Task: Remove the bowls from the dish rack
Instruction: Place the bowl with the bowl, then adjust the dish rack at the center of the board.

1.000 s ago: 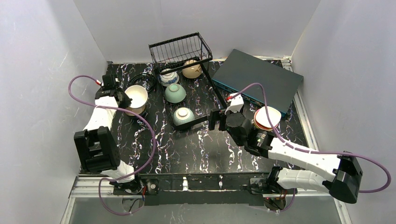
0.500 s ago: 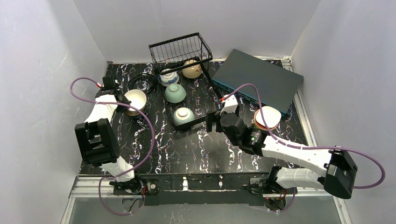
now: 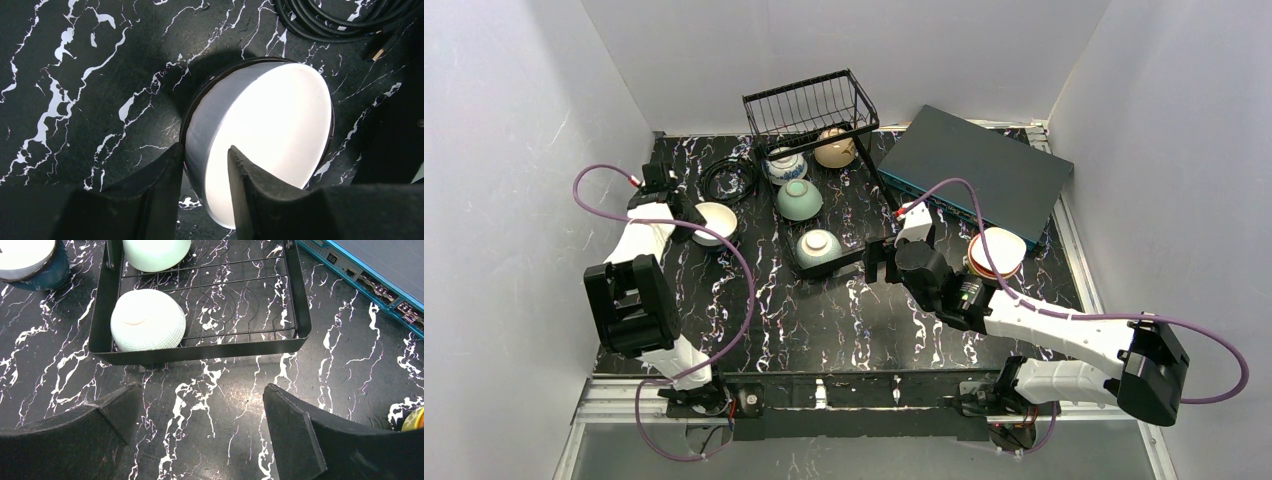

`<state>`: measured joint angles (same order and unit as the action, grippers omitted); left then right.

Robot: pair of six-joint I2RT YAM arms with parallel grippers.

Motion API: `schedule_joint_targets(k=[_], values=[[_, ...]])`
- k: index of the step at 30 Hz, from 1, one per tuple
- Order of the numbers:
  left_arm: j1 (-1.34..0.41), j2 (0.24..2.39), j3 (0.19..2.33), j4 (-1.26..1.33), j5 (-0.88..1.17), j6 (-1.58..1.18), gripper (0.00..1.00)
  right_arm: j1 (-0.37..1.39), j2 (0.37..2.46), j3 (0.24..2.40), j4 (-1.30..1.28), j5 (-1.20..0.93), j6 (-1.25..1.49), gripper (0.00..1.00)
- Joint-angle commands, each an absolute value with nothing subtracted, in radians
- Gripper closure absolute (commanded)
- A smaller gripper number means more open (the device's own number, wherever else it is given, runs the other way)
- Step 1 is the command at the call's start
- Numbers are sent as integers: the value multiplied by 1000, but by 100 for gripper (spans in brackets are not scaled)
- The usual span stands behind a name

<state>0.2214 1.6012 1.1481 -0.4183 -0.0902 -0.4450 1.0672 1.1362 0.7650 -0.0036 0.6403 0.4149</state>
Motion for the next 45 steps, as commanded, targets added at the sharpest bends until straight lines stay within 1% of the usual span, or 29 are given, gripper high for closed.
schedule_joint_targets(k=[1,3,7,17,22,25,29,34,39,45], values=[[221,1527,1155,-423,-97,-437,61,1069,1128,813,19,641,413,1],[221,1513,1148,-422,-105,-436,57,1069,1128,815,15,640,413,1],[221,1489,1140,-434,-142,-438,56,1068,1124,815,12,634,412,1],[222,1500,1128,-443,-151,-460,80,1069,1124,813,9,619,418,1],[221,1504,1116,-444,-140,-477,90,1069,1125,811,12,611,424,1],[222,1509,1114,-446,-141,-482,92,1068,1126,811,14,609,425,1],[222,1505,1111,-448,-139,-485,92,1068,1130,811,15,602,426,1],[222,1494,1106,-442,-131,-486,89,1069,1139,813,19,590,428,1],[220,1460,1104,-426,-86,-476,80,1069,1164,832,12,569,420,1],[165,1385,1107,-421,-80,-434,62,1069,1232,904,-42,537,387,1]])
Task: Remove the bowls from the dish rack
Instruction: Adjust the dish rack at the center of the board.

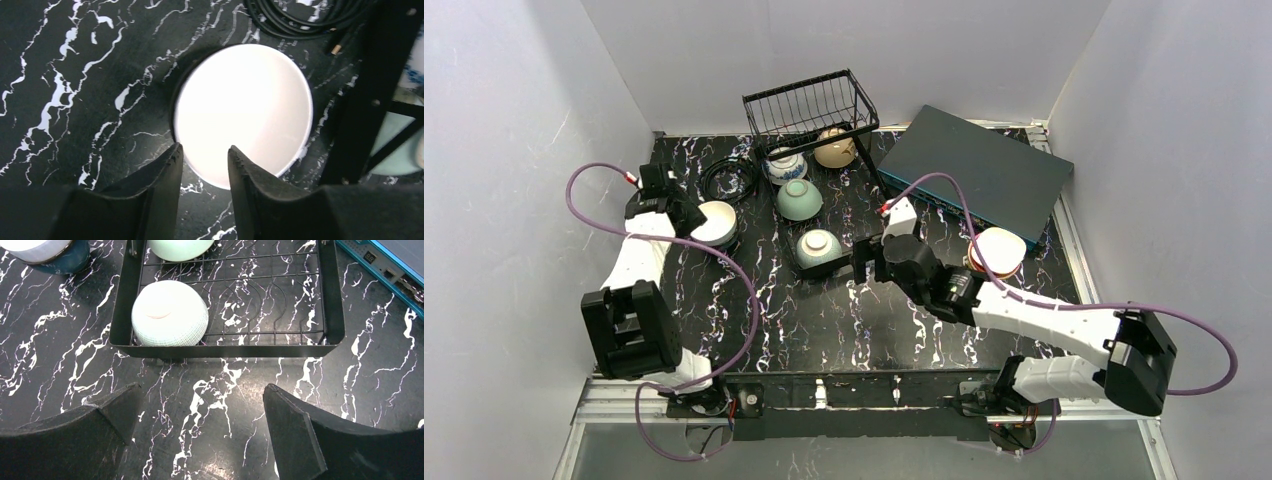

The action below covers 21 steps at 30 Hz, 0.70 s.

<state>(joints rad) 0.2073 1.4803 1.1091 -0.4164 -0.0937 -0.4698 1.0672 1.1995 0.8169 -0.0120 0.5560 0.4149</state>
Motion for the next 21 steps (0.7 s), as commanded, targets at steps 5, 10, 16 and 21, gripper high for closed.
schedule_joint_targets(k=[5,10,16,21], values=[[86,1319,1107,-431,-98,-398,46,1053,1333,1011,-155,541,333,1],[21,1245,1087,-432,-79,-382,26,1011,1423,1114,-272,532,293,1],[-44,1171,1046,-448,-34,-363,2,950,1518,1233,-353,516,246,1],[-93,1137,1039,-482,-7,-338,2,901,1612,1311,-394,480,212,1]])
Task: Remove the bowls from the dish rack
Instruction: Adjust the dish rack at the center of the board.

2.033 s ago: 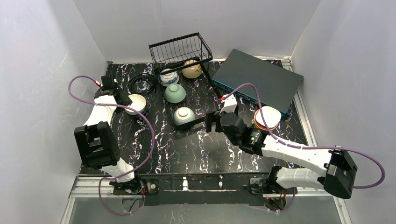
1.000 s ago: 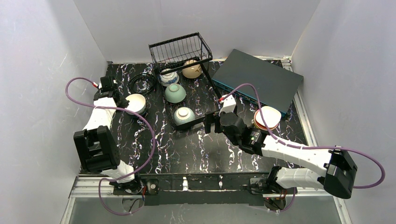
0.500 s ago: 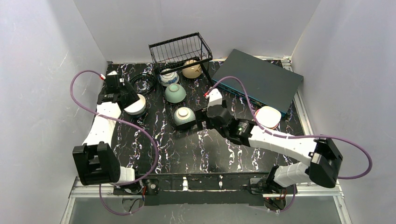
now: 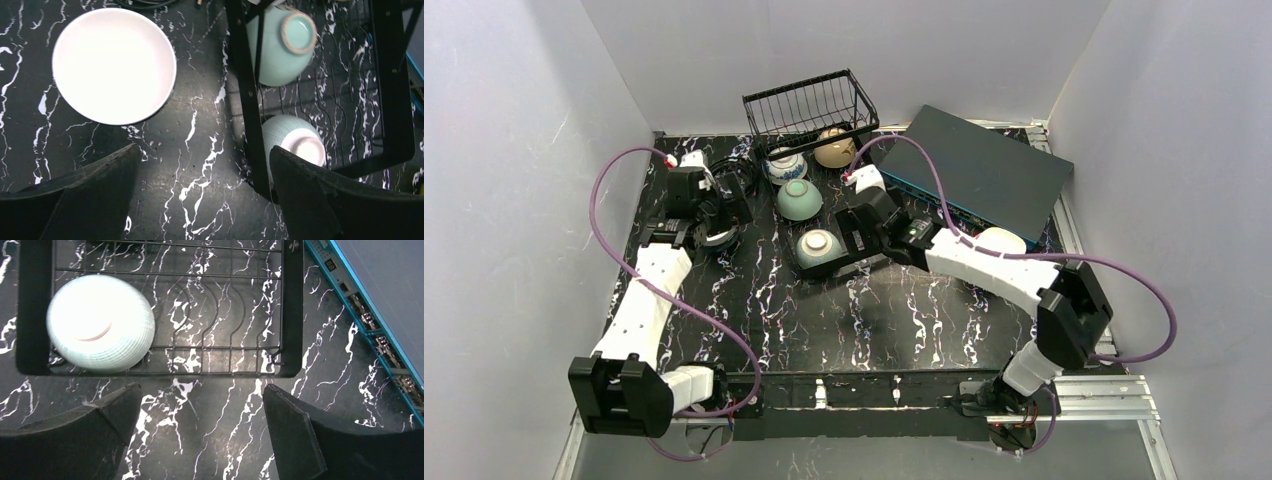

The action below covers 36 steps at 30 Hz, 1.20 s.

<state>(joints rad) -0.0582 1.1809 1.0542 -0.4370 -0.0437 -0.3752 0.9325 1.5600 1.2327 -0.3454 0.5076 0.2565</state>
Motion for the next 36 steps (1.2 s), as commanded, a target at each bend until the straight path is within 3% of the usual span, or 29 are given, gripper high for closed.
schedule_joint_targets(k=[1,21,36], values=[[-103,1132,1039,-488,-4,-334,2,891,1633,1326,-399,469,203,1],[-207,1120,1040,-500,114,-321,2,775,1992,1582,-569,309,126,4],[-222,1151,1045,-495,166,-318,2,770,1900,1420,-679,295,131,3]])
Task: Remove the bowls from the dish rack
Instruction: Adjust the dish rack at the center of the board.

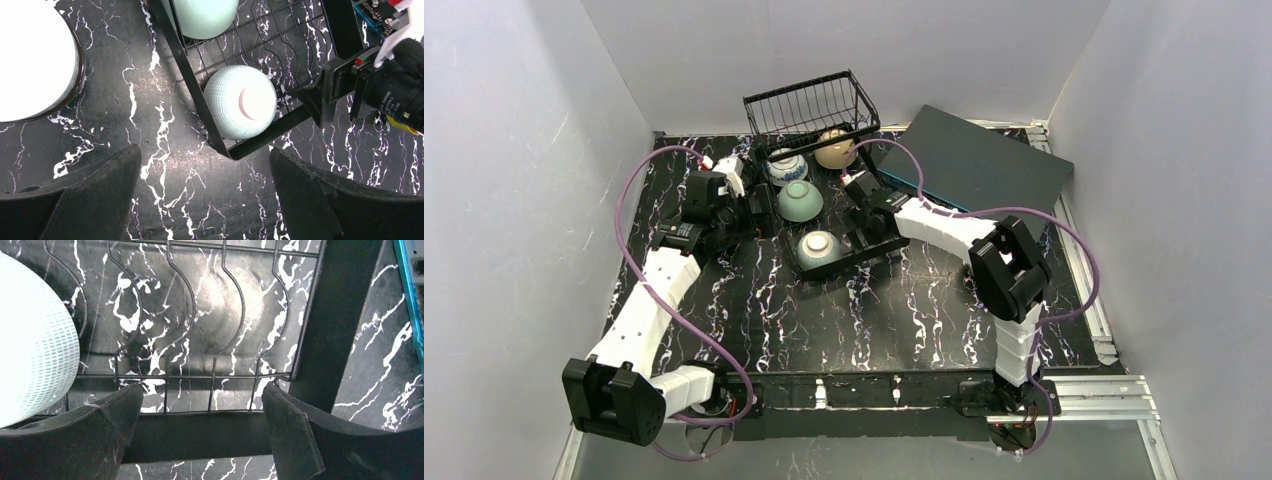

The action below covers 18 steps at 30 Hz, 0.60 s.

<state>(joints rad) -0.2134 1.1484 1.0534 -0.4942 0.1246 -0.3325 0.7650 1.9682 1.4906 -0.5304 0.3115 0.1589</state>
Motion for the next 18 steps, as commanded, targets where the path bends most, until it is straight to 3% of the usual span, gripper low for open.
schedule_joint_targets(k=[1,18], values=[[-224,1153,1046,-494,170,-317,2,769,1891,1408,-679,295,134,3],[-241,1164,1045,-491,186,-315,2,763,1815,1476,-618,202,155,2]])
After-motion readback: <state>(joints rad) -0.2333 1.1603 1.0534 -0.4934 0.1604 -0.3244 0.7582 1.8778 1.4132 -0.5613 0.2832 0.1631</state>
